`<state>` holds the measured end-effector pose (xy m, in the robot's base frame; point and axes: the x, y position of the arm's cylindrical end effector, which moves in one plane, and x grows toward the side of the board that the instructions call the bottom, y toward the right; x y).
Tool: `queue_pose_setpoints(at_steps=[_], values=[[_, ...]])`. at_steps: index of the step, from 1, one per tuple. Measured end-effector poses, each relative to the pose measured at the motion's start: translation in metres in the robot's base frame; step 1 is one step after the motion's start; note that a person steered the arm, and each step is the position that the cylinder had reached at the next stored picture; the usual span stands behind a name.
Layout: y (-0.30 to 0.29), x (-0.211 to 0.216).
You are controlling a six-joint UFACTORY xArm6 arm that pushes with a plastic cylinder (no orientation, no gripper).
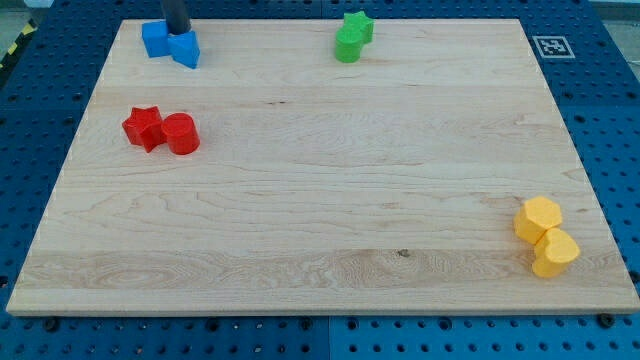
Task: Separate blue blocks
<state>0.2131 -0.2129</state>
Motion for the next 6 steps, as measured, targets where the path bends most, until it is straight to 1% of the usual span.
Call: queue_pose_setpoints(at_steps=[2, 3, 4, 5, 6], values=[[0.010, 0.020], [0.034, 0.024], [0.043, 0.035], [0.029, 0.044], [0.017, 0.044]])
